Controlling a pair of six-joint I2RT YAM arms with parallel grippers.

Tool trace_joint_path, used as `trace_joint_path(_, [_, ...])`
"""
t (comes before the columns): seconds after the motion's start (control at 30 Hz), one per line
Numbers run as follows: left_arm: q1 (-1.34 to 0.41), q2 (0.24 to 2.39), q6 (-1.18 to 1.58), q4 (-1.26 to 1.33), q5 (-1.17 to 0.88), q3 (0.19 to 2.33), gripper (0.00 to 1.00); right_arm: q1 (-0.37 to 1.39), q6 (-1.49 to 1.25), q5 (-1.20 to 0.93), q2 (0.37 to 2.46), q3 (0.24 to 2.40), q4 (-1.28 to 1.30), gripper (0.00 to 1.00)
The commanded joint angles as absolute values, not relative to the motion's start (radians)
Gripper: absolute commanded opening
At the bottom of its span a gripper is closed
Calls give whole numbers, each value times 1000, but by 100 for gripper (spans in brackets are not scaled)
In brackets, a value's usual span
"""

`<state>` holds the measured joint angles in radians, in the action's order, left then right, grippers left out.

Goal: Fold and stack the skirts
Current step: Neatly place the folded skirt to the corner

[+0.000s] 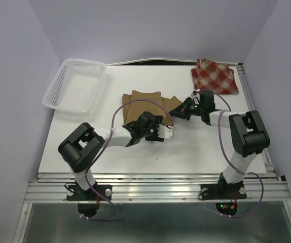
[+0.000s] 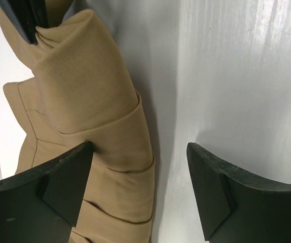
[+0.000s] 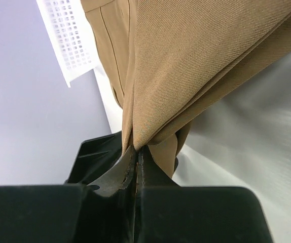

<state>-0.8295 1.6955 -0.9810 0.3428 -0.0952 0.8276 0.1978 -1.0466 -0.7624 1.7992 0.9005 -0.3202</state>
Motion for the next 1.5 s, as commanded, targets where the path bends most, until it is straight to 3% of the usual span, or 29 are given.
trace_joint_path(0.0, [-838, 1719, -920, 442, -60, 879, 80, 204, -1094, -788, 1759, 899, -396, 1])
trace_joint_path(0.13, [-838, 1730, -885, 465, -18, 887, 62, 204, -1086, -790, 1766, 897, -393, 1])
trace_joint_path(0.23, [-836, 1721, -871, 457, -21, 885, 58, 204, -1071, -782, 1764, 903, -371, 1])
trace_joint_path(0.33, [-836, 1706, -867, 424, -23, 868, 76, 193, -996, -773, 1778, 946, -296, 1])
trace_joint_path(0.47, [-828, 1671, -885, 335, -12, 845, 83, 173, -885, -700, 1781, 1000, -186, 1])
trace_joint_path(0.67, [-752, 1605, -919, 221, -66, 847, 82, 124, -608, -627, 1865, 1162, 39, 1])
trace_joint_path(0.83, [-675, 1557, -748, 94, -195, 1012, 80, 124, -365, -600, 2038, 1507, 330, 2])
trace_joint_path(0.9, [-638, 1583, -674, 65, -222, 1110, 80, 124, -307, -586, 2124, 1603, 402, 11])
trace_joint_path(0.97, [-617, 1621, -551, 31, -232, 1234, 79, 124, -285, -566, 2163, 1715, 405, 38])
trace_joint_path(1.0, [-592, 1667, -510, 3, -245, 1271, 79, 124, -279, -539, 2193, 1751, 405, 63])
trace_joint_path(1.07, [-571, 1712, -390, -38, -281, 1334, 79, 124, -275, -506, 2215, 1824, 408, 74])
trace_joint_path(1.23, [-463, 1822, -174, -77, -371, 1494, 82, 91, -298, -459, 2137, 1852, 423, 96])
trace_joint_path(1.47, [-318, 1898, -68, -211, -434, 1605, 83, 80, -391, -578, 1935, 1538, 403, 96])
